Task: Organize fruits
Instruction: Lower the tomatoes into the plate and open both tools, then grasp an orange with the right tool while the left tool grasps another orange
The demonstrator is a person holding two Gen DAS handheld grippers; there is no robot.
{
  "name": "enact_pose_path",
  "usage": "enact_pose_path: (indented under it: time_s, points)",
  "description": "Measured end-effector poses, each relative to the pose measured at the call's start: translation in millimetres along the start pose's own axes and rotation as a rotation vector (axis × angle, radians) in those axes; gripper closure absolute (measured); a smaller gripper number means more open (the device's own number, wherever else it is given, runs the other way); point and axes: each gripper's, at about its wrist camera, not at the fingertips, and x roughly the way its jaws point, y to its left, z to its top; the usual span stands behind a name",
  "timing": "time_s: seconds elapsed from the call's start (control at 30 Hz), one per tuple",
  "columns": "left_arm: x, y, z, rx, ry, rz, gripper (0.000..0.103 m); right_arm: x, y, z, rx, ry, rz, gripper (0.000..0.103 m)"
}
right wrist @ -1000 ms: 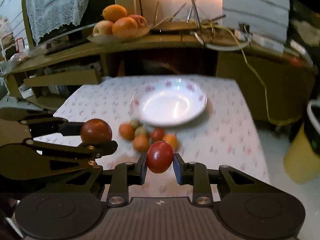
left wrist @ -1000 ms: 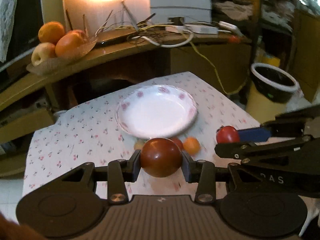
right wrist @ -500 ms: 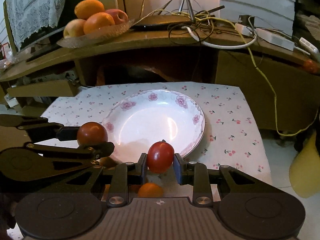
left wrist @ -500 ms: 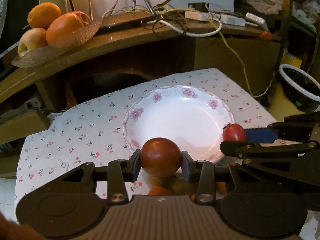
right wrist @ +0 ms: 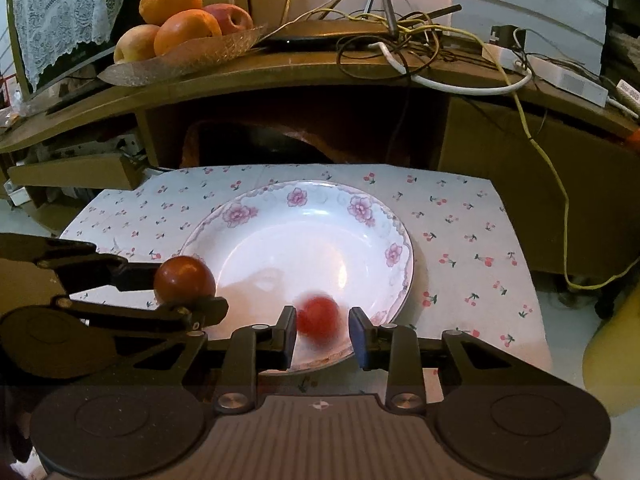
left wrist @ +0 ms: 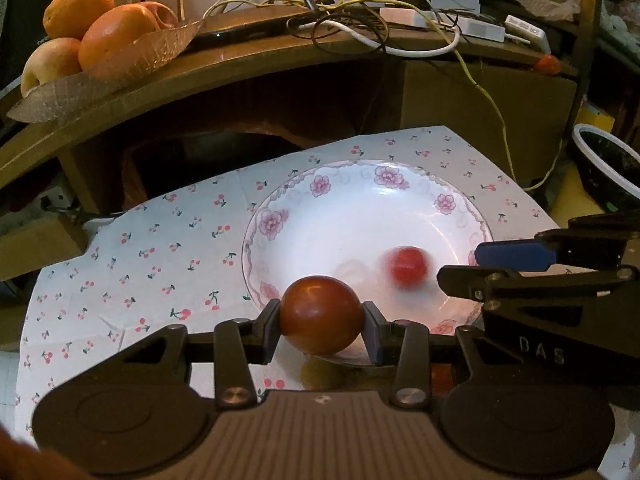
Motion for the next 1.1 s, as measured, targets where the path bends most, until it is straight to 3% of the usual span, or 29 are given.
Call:
enact_pose_path:
  time_s: [0.63,1.1]
  points:
    - [-32,10,3,-0.012,-0.067,-0.018,0.051,-27,-13,-7,0.009,-0.025,-0.001,0.058]
    - [-66,11,-44,0.100,-0.019,-0.108,0.049,-45,-2,-39,-0.059,0.050,0.071,0.056]
